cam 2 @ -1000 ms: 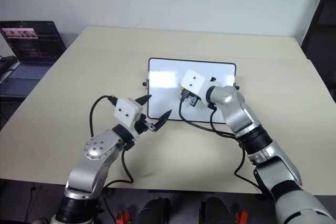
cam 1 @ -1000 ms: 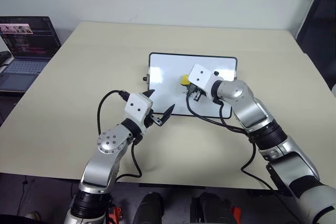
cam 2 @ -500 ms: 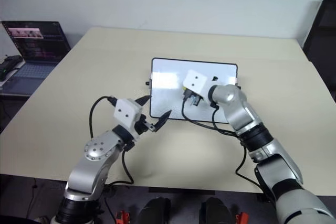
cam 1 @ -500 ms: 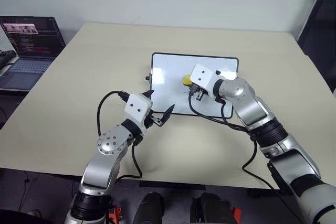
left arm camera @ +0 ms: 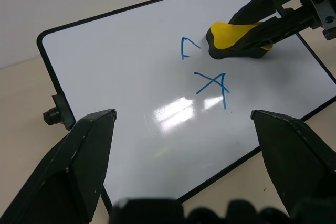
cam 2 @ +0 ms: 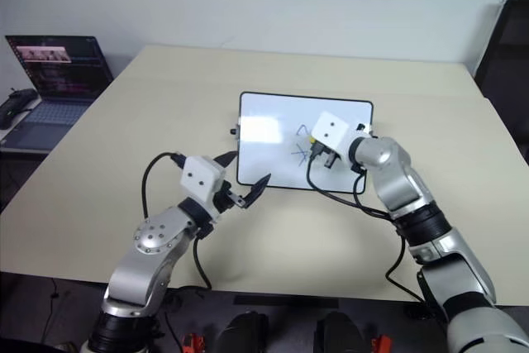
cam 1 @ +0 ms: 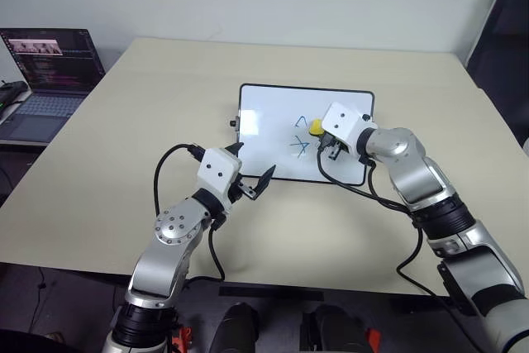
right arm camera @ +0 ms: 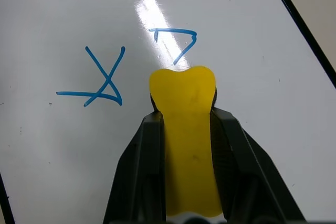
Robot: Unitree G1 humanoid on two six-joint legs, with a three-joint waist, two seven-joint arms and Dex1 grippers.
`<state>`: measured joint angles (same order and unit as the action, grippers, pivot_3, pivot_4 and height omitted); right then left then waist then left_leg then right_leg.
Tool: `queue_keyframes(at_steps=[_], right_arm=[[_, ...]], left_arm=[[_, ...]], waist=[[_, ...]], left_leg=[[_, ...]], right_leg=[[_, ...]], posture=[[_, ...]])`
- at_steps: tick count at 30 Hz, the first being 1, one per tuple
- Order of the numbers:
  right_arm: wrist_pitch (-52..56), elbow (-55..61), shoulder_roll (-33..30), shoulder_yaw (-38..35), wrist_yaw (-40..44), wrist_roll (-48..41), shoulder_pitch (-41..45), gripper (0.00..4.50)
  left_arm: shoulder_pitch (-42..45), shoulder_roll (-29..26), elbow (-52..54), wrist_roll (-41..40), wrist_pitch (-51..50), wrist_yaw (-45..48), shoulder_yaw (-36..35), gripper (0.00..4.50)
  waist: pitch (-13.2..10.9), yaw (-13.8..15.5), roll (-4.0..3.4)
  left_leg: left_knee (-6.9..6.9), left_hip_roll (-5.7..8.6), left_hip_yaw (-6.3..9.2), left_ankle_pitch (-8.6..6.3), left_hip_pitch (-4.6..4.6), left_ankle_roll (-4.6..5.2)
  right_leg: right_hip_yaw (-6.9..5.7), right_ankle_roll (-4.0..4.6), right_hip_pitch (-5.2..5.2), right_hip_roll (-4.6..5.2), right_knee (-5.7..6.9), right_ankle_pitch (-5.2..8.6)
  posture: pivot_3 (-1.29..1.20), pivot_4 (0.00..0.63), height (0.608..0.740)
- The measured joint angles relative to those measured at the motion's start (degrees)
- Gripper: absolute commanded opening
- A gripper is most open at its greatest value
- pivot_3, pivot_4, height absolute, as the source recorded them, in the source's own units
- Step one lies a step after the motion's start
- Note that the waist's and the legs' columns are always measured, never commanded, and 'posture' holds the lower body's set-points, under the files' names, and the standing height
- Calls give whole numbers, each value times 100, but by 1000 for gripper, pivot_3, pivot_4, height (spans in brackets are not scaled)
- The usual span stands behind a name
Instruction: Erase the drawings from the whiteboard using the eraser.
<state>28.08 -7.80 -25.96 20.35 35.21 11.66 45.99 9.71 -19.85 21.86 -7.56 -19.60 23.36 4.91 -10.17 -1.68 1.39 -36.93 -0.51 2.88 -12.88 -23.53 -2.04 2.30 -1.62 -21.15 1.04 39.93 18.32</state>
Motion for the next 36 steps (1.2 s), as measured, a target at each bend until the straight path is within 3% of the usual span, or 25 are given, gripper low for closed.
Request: queue_keyframes(at_steps=[9,21,27,36], right_arm=[[27,-473,703,112,-68,115,410,860],[-285,-1184,1082,124,-53,180,895,860],[-594,-1379,929,119,-38,179,955,860],[-740,-818,87,-44,64,179,488,860]], left_arm=[[12,-3,0,-4,3,34,38,4500],[-2,-4,2,-1,2,-19,33,4500],[2,5,2,-1,2,-20,38,4500],[24,12,0,-1,4,-16,58,4500]], waist=[[-1,-94,-1],[-2,-100,-2],[-2,-74,-2],[-1,39,2]], left_leg=[[12,-12,-13,0,13,-1],[19,-9,-13,-1,10,-1],[19,-7,-11,0,9,0],[11,0,-4,0,10,0]], right_leg=[[7,5,-4,-11,2,-3],[6,5,-8,-6,-2,-2],[7,5,-6,-4,-3,-2],[1,4,7,1,-9,-3]], posture=[[0,150,740],[0,150,740],[0,150,740],[0,150,740]])
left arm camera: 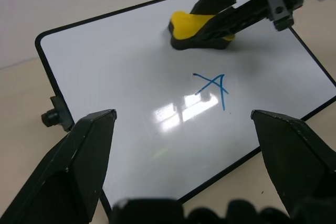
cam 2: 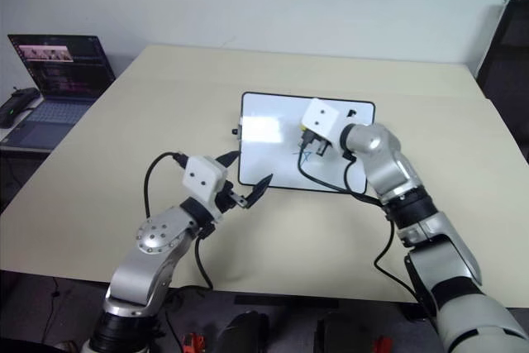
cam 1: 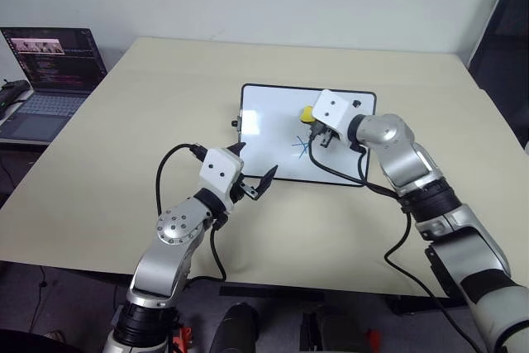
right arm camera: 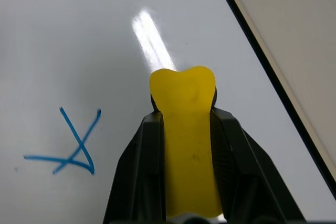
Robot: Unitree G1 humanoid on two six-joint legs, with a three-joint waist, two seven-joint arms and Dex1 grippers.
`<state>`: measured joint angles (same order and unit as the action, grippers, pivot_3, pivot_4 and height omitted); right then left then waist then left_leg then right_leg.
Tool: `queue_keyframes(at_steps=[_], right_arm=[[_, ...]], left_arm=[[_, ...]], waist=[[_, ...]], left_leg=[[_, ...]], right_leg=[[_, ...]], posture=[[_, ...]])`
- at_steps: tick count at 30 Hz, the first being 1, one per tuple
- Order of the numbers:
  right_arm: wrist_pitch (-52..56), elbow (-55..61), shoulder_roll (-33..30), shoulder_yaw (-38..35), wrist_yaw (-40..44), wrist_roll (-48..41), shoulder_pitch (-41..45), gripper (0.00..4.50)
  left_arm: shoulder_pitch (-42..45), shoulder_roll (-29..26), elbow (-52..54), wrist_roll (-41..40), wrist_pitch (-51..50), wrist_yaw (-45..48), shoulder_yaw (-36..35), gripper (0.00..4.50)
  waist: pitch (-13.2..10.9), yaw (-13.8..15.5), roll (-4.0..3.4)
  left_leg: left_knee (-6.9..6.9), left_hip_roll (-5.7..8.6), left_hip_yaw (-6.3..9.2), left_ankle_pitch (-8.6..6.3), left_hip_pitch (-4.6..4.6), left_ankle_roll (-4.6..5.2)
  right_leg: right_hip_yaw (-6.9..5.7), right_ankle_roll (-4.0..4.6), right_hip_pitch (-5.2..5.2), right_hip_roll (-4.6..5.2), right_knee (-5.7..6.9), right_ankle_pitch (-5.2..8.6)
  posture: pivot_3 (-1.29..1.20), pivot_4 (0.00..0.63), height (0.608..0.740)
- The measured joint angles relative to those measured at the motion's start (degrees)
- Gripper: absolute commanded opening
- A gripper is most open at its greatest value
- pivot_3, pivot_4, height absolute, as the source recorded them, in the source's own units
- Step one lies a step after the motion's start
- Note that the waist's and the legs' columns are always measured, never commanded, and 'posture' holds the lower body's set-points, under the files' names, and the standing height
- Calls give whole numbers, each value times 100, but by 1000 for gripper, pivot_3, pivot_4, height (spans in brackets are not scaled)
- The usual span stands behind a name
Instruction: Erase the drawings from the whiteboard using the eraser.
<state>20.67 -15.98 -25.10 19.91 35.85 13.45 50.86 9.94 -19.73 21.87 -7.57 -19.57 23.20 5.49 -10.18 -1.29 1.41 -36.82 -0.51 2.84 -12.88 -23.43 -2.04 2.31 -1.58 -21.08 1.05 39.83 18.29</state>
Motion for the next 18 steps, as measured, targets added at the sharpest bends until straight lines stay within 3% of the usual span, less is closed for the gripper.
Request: queue_keyframes(at_steps=[11,18], right_arm=[[298,654,-343,-124,81,0,-500,860],[390,343,69,-77,30,10,-236,860]], left_arm=[[72,0,-3,-2,2,14,28,4500],[89,-4,-6,-4,2,18,32,4500]], waist=[[0,-24,1],[0,-125,2]], left_leg=[[-1,-2,0,1,2,1],[5,-7,-20,1,19,1]], right_leg=[[1,0,2,-1,0,0],[6,-1,2,-6,3,0]], posture=[[0,150,740],[0,150,740]])
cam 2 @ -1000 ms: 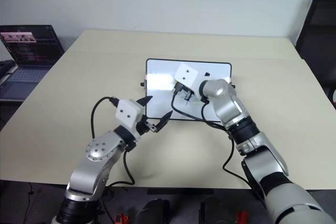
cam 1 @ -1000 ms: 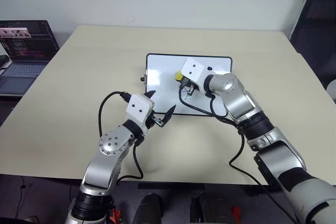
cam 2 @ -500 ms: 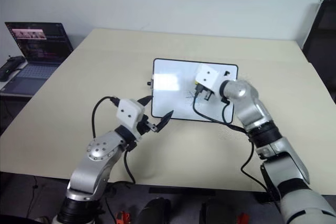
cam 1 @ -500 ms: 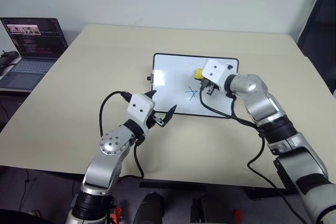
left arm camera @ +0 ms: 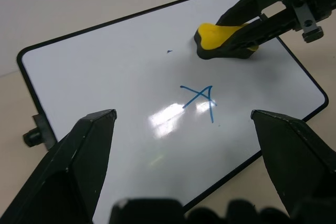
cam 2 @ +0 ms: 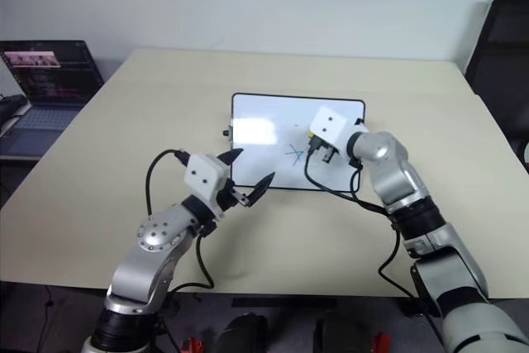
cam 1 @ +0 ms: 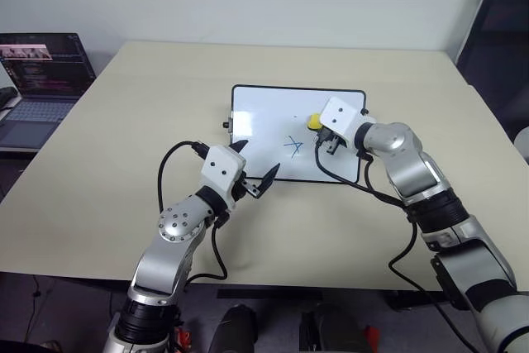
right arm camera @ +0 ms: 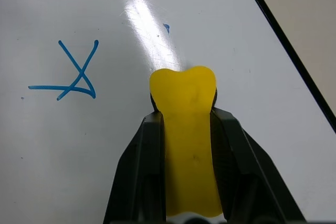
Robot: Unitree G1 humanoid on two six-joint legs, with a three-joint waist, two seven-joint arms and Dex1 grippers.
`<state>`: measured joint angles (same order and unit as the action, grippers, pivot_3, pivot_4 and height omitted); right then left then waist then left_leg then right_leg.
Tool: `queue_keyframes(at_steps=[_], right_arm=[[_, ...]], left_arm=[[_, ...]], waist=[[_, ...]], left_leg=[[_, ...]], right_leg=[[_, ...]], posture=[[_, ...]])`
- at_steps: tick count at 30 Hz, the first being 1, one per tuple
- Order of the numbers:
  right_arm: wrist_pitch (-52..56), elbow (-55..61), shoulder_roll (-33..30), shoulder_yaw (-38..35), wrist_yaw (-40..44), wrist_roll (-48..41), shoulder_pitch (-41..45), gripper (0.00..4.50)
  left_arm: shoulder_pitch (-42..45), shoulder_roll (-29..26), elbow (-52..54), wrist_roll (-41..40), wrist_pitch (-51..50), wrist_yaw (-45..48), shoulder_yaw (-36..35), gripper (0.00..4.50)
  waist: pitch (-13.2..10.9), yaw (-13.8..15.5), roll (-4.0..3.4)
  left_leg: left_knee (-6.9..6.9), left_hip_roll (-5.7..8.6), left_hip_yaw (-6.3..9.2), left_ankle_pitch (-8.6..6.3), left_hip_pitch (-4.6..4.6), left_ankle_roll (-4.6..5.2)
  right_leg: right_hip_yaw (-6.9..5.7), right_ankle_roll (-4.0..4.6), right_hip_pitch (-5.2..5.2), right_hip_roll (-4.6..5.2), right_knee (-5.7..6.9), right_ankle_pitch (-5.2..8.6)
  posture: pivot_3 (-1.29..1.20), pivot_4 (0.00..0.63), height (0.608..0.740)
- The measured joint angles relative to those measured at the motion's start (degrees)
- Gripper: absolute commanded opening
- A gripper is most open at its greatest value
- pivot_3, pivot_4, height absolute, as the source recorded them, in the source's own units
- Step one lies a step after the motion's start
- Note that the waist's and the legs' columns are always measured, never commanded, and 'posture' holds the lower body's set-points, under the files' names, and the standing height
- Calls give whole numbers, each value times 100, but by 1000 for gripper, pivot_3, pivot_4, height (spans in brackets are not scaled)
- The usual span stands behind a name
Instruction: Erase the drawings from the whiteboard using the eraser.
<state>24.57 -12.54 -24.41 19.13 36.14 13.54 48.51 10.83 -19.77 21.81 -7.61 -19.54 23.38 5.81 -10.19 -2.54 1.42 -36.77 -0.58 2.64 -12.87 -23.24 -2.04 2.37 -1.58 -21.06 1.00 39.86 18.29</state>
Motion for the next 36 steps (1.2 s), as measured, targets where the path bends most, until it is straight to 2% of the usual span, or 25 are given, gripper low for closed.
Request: queue_keyframes(at_steps=[20,31,36], right_arm=[[-273,-749,871,218,13,122,548,860],[-110,-590,856,223,65,114,535,860],[289,-27,702,7,31,82,297,860]], left_arm=[[-138,-7,21,4,-13,-36,-28,4500],[-127,-2,21,8,-11,-27,-6,4500],[-82,-1,19,7,0,-20,6,4500]], waist=[[-2,-73,2],[-3,-66,2],[-4,-9,1]], left_leg=[[49,-5,-24,0,22,-1],[70,-6,-24,0,20,-1],[73,-4,-8,0,-13,-1]], right_leg=[[15,1,-6,-2,-7,1],[13,1,-6,-1,-33,0],[12,1,-24,3,-53,0]], posture=[[0,150,740],[0,150,740],[0,150,740]])
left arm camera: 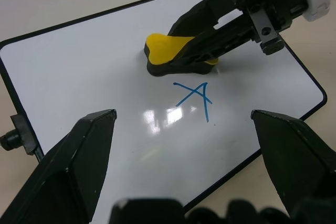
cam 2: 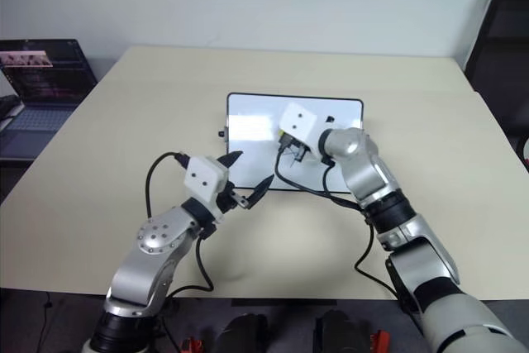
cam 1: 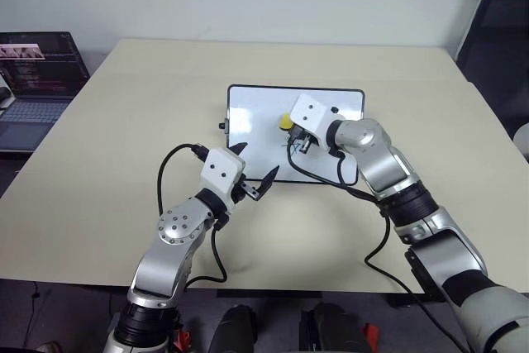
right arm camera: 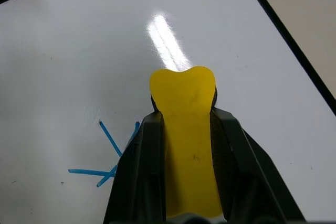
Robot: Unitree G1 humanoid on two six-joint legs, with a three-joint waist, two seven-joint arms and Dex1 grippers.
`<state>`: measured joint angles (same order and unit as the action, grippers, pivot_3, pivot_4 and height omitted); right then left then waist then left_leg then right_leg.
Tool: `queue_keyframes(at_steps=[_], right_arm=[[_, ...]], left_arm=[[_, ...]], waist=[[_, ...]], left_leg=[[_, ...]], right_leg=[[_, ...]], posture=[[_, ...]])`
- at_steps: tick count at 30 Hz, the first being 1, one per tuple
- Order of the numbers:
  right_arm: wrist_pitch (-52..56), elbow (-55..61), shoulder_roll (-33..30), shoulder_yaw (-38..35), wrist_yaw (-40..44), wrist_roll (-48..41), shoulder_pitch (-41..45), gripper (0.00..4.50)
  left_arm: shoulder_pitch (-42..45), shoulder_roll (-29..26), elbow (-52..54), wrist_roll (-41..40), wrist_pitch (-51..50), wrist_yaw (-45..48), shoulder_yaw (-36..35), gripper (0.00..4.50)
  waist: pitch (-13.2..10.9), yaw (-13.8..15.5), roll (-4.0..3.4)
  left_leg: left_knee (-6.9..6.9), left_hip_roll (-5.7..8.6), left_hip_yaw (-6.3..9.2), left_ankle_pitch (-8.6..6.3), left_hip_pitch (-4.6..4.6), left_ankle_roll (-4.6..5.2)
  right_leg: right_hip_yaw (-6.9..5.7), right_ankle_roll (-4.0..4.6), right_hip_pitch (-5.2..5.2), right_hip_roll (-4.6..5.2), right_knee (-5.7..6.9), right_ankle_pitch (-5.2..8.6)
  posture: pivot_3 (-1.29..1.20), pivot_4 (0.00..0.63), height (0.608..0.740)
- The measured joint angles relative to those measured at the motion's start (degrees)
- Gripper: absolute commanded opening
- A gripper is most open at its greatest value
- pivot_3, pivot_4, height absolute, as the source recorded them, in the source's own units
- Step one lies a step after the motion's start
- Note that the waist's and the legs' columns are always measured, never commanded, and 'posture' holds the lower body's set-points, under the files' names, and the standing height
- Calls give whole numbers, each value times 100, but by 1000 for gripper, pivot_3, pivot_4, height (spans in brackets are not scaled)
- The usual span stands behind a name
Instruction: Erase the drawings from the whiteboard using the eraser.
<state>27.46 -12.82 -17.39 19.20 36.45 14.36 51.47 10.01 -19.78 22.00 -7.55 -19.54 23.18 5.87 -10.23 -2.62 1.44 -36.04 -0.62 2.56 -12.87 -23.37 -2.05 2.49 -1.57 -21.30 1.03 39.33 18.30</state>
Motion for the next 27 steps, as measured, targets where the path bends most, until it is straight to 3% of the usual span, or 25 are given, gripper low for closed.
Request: queue_keyframes(at_steps=[6,12,18,27], right_arm=[[1024,1242,-188,-616,-64,-154,-269,860],[3545,3345,-114,-1661,-189,-692,-1055,860],[5544,4681,47,-2243,-384,-1157,-1919,860],[5999,5082,424,-2515,-1004,-1409,-2596,860]], left_arm=[[14,-7,-1,-2,5,13,2,4500],[-4,-32,1,-6,4,21,-33,4500],[-24,-55,2,-18,-3,48,-104,4500],[-23,-57,2,-28,-14,126,-160,4500]], waist=[[0,71,0],[0,118,0],[0,78,-1],[0,79,-1]], left_leg=[[1,0,21,0,-49,-2],[2,3,29,-1,-55,-2],[0,6,27,-1,-47,-1],[1,8,27,-1,-46,-1]], right_leg=[[-16,1,-23,1,-33,-1],[-23,1,-20,4,-39,0],[-21,1,-18,2,-28,0],[-22,1,-16,1,-30,0]], posture=[[0,150,740],[0,150,740],[0,150,740],[0,150,740]])
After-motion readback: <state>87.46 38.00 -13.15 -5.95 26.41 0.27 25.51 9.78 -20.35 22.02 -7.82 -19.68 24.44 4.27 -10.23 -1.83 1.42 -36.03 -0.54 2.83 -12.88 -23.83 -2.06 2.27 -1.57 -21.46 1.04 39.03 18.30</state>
